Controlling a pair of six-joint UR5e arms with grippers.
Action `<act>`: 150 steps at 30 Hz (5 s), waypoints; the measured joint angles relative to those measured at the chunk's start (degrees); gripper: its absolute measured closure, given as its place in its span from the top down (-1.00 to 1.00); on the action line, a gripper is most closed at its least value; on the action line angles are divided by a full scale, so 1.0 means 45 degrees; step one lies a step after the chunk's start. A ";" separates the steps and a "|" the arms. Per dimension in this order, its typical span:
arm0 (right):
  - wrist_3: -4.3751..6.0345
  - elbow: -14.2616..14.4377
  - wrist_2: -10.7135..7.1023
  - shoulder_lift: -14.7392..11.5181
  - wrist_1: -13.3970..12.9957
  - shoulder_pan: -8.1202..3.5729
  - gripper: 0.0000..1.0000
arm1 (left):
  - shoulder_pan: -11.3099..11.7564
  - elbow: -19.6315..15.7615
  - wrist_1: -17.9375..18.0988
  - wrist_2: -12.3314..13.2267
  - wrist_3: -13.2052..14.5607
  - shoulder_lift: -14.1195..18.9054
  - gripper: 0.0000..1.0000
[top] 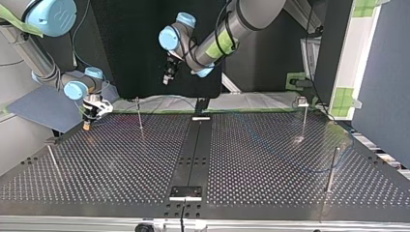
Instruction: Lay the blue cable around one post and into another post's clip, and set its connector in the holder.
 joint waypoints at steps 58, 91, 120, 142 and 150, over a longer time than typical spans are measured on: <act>-0.0164 -0.0040 0.0023 -0.0016 0.0230 0.0468 -1.00 | 0.1622 -0.6692 0.5548 0.0521 -0.4089 0.6655 1.00; -0.0334 0.2414 -0.0129 -0.1304 -0.1382 0.0685 -1.00 | 0.1805 -1.0233 0.5976 -0.0225 -0.3864 0.8522 1.00; -0.0316 0.5715 -0.0511 -0.4540 -0.2116 0.0979 -1.00 | 0.1808 -1.3540 0.5976 -0.0156 -0.3864 0.8522 1.00; -0.0369 0.5680 -0.2567 -0.5807 -0.0397 0.0769 -1.00 | 0.1810 -1.3634 0.5924 -0.0175 -0.3884 0.8526 1.00; -0.1090 0.5252 -0.3401 -0.6214 0.0437 0.0597 -1.00 | 0.1820 -1.3633 0.5860 -0.0315 -0.3940 0.8525 1.00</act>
